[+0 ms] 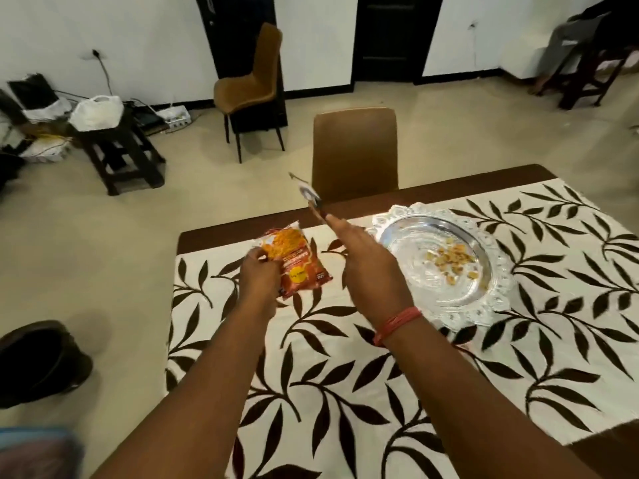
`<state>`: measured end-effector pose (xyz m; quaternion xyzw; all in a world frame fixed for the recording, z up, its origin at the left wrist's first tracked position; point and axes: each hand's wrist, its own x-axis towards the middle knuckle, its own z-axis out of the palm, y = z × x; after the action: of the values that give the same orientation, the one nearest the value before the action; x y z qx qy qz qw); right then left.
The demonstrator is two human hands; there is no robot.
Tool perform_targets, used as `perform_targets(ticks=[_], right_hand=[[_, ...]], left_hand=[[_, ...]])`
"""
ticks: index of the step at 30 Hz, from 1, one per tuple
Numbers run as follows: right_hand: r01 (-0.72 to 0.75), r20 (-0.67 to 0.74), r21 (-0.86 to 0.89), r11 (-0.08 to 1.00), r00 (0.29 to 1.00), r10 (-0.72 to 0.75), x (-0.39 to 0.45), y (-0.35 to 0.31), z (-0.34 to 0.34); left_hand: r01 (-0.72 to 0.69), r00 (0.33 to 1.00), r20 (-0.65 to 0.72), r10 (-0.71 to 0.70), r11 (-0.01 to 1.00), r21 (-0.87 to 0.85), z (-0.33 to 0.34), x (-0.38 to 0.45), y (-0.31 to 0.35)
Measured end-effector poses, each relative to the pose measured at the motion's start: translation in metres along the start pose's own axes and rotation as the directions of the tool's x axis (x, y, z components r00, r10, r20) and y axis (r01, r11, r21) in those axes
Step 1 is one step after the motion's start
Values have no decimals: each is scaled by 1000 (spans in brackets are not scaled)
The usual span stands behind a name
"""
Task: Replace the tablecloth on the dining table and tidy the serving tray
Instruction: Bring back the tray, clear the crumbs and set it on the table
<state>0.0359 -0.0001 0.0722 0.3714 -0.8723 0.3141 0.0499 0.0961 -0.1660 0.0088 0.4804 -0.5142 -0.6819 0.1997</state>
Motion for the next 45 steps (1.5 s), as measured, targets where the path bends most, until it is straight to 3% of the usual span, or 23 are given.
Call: perform_targets(ticks=[4,8,11,17,22,27,32,36,40,43,45], right_hand=[[126,210,-174,977,974,-88,-30,-22,84],[165,510,-300,939,860,11,-80,-6,170],[182,617,-353,918,783,82,-128,3,212],[131,603,-381,915,786,138,-144,-2,231],[-73,550,-296,952,802,232,-142,-4,228],[-227,572,-104,968,783,245,-140,12,215],[-313,608,60,948,765,214,-138,27,205],[-349,500,175,921,837,222,-129,37,174],[-236,244,361,902,958,153,-114,58,109],[-167,-13,391,905,982,187,-98,86,40],[-123,-157,349,929,970,188,-78,113,-1]], left_hand=[[58,989,-129,-69,995,-84,-85,6,-36],[139,972,-179,-150,988,-72,-139,9,-86],[204,953,-220,-209,978,-45,-156,9,-117],[246,951,-185,-248,969,-30,-143,12,-146],[220,965,-159,-211,975,41,-123,21,-143],[218,973,-123,-196,955,202,-108,26,-140],[79,990,-144,3,826,557,-98,26,-141],[56,978,-187,96,740,670,-96,26,-139],[56,930,-270,248,632,773,-90,17,-127],[-203,896,-81,436,566,799,-53,1,-105],[-410,818,104,566,446,795,-14,-8,-90]])
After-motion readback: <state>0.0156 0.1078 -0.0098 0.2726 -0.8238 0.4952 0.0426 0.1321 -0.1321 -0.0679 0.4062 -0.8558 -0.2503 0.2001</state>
